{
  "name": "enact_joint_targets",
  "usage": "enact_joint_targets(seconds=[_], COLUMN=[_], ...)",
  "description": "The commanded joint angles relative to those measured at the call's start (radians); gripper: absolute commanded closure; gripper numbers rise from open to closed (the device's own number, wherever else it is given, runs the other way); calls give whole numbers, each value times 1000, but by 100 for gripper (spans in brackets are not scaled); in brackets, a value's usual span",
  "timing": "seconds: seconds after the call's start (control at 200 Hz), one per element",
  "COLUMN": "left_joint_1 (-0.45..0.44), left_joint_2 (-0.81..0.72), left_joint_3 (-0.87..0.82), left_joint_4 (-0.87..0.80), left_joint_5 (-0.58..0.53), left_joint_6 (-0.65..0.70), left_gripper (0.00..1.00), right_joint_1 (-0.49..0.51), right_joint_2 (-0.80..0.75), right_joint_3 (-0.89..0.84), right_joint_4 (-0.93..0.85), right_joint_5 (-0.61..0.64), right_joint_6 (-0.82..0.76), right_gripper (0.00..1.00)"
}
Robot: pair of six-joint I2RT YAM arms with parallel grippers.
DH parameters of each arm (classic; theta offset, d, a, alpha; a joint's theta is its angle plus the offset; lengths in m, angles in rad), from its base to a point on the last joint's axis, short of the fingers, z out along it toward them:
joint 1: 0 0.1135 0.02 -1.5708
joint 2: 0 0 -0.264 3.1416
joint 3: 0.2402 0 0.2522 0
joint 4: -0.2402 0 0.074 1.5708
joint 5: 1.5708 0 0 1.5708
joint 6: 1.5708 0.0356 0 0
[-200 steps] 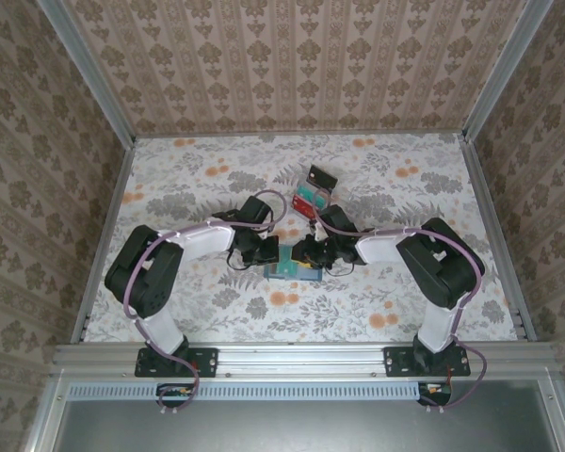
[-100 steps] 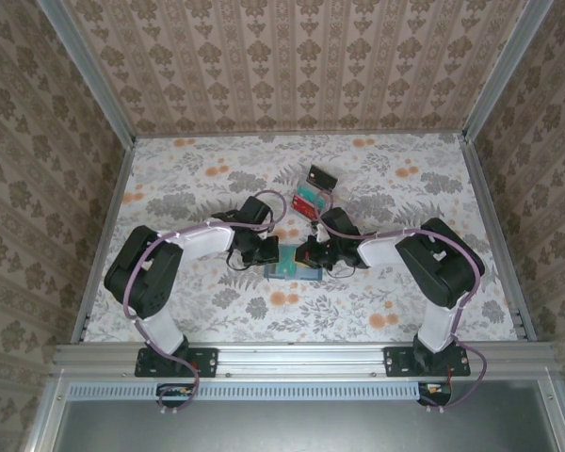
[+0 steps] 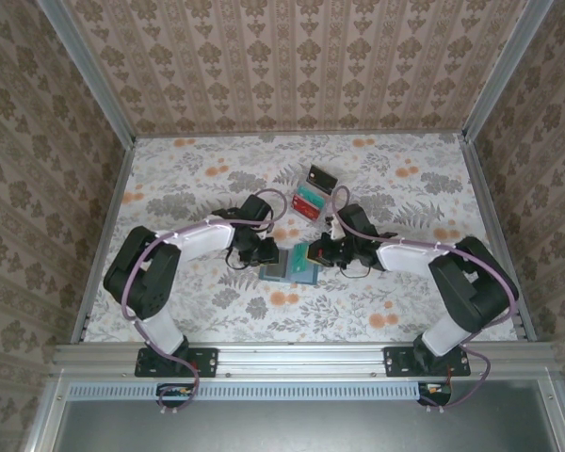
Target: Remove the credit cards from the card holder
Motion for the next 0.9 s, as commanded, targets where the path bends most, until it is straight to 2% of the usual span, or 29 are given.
enact_joint_targets(seconds=[0.0,0.18,0.315,0.45,0.525,0.67,0.77,0.895], left_joint_1=[4,97,164,180,176,171,172,170], left_joint_2=[-92,-225,-324,-394,-408,-399,-366,-346], left_joint_3=[48,-25,-71,-98,-116,-123,-133,-134], left_joint_4=[-24,103,195,324,417,516,645,709], left_joint_5=[14,159,275,399,460,518,576,599], left_joint_6=[0,-68,-114,-190,-239,-296,-381,-416], left_gripper=[70,60,45,29,24,21,21,31], right_joint_1=[-8,-56,-105,-122,-122,-122,-122,-122], right_joint_2=[-87,-194,-232,-242,-248,-237,-220,-206], right_joint_3=[-1,4,9,31,36,58,75,74], right_joint_4=[-57,-6,83,137,202,311,357,433], right_joint_5=[-33,-100,-201,-271,-301,-355,-387,-400], right_joint_6=[-2,6,27,50,91,168,206,263], right_gripper=[100,100,100,100,100,100,100,100])
